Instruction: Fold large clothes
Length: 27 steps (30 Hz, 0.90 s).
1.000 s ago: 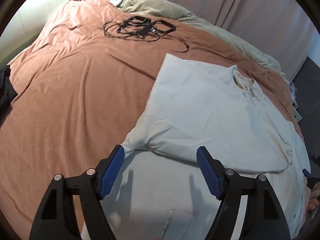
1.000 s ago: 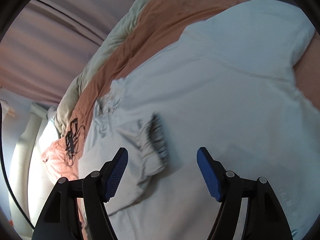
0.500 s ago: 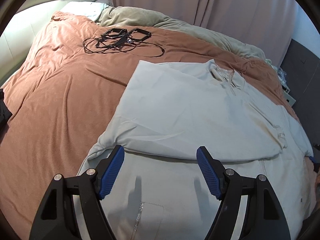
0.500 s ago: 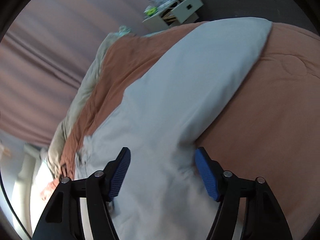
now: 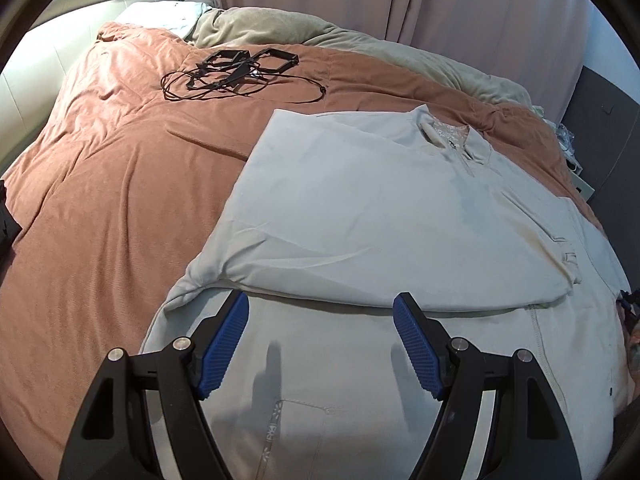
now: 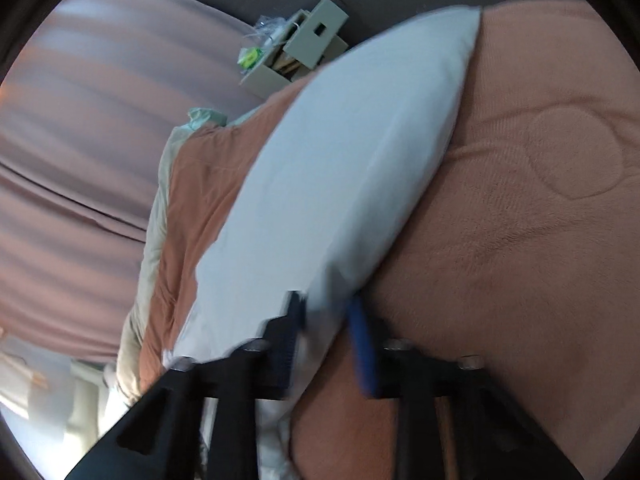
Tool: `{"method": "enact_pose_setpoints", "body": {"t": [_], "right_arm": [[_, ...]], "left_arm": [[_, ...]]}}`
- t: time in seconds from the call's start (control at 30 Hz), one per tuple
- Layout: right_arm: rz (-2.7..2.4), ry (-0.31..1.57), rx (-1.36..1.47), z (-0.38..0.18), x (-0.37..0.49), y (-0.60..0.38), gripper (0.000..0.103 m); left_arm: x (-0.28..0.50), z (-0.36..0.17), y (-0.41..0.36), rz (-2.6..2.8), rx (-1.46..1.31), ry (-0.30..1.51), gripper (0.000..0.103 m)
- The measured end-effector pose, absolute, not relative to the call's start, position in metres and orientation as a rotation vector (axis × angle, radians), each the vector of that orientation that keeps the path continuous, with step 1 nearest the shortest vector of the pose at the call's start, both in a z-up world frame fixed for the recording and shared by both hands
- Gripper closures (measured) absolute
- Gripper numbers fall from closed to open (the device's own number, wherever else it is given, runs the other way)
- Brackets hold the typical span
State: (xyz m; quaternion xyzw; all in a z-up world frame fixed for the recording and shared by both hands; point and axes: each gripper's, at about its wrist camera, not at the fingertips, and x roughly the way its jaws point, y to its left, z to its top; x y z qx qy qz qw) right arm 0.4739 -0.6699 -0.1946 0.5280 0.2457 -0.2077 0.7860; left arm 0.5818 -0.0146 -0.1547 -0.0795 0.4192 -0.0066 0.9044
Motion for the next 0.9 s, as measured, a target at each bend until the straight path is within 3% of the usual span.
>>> {"method": "enact_pose_setpoints", "body": {"t": [0.3,0.6,0.67,0.7,0.73,0.9], "right_arm": [[-0.327,0.490,0.926,-0.123,0.493,-0.612,0.099],[-0.249,0.628,0.809,-0.111,0.523,-0.540,0.101],[-0.293,0.623,0.871,-0.120,0.513,-0.555,0.084],[-0.332,0.622,0.903,-0.126,0.507,-0.566,0.049],[-0.375,0.610,0.922,-0.130,0.498,-0.578,0.027],[-0.490,0.555,0.971,-0.148,0.469,-0.621,0.024]], "left_arm": [[0.580,-0.151,-0.026,-0.036,-0.163,0.852,0.028],[0.577,-0.148,-0.026,-0.041,-0.174,0.844,0.028],[0.576,-0.147,-0.023,-0.043,-0.173,0.842,0.028],[0.576,-0.146,-0.022,-0.041,-0.166,0.840,0.028],[0.576,-0.146,-0.023,-0.039,-0.161,0.839,0.028],[0.580,-0.150,-0.019,-0.028,-0.165,0.854,0.028]]}}
